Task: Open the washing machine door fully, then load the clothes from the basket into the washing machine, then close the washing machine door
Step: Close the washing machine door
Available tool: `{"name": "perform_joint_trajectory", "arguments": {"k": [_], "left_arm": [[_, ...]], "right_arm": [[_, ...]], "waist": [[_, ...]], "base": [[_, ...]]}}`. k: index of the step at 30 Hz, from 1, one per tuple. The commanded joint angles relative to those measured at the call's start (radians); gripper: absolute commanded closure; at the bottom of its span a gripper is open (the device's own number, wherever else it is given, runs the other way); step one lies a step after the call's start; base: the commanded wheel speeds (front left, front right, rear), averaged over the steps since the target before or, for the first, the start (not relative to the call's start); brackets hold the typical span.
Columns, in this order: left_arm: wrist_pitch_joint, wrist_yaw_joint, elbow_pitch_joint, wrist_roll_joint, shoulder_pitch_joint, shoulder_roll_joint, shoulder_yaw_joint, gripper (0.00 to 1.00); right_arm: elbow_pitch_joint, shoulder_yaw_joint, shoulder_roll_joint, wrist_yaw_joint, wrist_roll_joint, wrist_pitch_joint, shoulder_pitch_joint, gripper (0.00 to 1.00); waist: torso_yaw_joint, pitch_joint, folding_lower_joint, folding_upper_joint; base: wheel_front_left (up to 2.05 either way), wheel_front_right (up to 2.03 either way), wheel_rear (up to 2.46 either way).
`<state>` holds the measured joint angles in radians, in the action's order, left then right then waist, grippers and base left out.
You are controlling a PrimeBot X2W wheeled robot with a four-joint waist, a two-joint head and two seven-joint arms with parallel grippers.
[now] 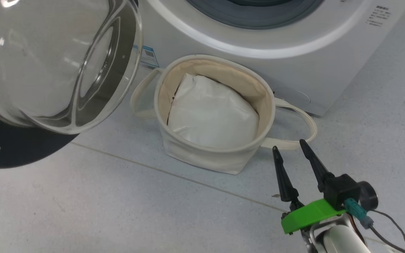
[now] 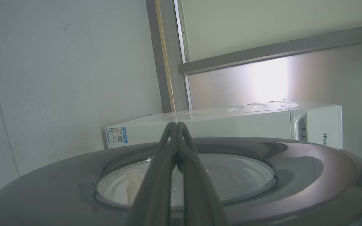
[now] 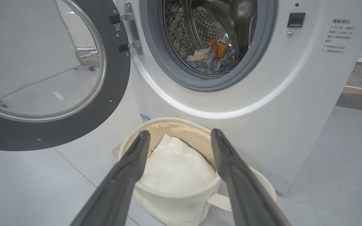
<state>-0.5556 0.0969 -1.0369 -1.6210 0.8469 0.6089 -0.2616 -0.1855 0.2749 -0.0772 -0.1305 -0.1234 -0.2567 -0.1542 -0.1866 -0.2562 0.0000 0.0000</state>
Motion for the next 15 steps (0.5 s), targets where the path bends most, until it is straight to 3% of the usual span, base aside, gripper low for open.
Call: {"name": "perform_joint_trajectory", "arguments": {"k": [1, 15], "left_arm": [[-0.05, 0.01, 0.039, 0.009, 0.02, 0.039, 0.009, 1.0], [-0.244, -0.014, 0.245, 0.024, -0.06, -0.017, 0.099, 1.0]], "right_arm": [[0.025, 0.023, 0.006, 0.0, 0.003, -0.005, 0.013, 0.0], [0.013, 0.033, 0.025, 0.0, -0.026, -0.005, 0.012, 0.0]], "waist": [[-0.007, 0.009, 0.0, 0.0], [-0.06, 0.061, 0.0, 0.0]], "base": [[0.0, 0.0, 0.0], [0.0, 0.0, 0.0]]}}
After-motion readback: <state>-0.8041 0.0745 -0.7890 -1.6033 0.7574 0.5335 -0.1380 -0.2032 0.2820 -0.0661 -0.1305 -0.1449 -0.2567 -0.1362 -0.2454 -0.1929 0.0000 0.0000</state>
